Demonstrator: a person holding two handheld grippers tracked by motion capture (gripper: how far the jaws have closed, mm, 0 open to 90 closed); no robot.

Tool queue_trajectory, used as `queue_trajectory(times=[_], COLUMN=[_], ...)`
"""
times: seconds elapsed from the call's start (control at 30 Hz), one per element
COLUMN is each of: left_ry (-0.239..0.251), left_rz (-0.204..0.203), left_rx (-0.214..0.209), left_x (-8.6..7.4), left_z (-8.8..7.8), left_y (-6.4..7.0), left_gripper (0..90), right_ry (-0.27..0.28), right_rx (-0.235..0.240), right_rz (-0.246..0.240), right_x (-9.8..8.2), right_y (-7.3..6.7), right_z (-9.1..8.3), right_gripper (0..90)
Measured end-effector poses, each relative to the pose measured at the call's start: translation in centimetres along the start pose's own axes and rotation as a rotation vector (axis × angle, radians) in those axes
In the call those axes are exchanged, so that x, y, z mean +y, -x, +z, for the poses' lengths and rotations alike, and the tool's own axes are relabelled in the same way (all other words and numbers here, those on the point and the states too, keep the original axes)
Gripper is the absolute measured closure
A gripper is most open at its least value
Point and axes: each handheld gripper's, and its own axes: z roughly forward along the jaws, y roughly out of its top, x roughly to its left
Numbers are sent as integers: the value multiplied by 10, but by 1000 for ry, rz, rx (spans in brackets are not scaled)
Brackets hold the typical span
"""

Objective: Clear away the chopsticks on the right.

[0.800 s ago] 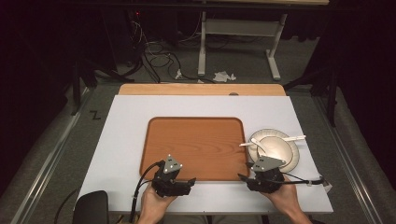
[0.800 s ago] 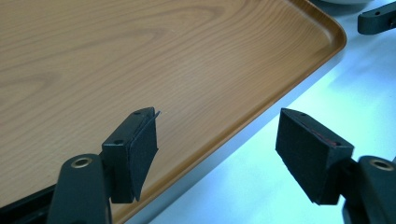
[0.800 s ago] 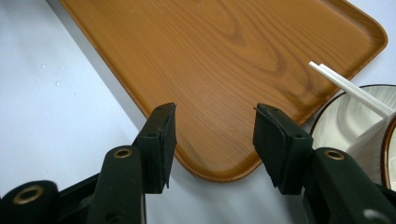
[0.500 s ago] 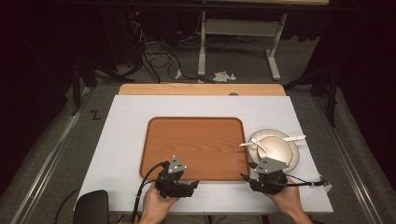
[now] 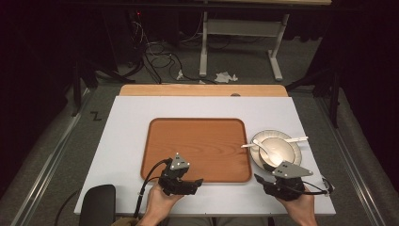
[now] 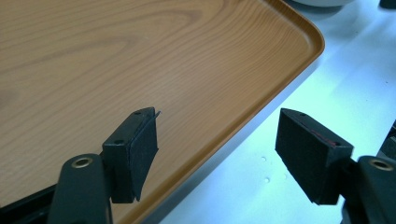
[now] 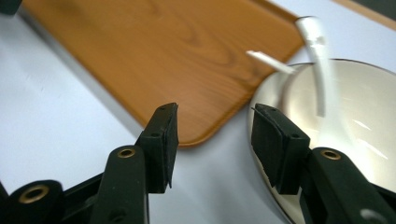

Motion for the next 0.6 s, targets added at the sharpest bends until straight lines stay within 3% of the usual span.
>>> queue_trajectory(times=[0.2,0.43,0.6], left_ry=[-3,-1,-5], left_rz=[4,13,18], left_rx=[-6,-17,-18], left_x=[3,5,6], left_z=[3,5,6], left_y=[-1,0,-1], left_gripper=[291,291,290], right_ry=[27,38,105], right_rx=[-77,-101,-140], right_rz=[74,133,191], right_x=[-6,-11,-15], right_y=[11,18,27], right_z=[-16,-24,-38], right_gripper=[558,577,613])
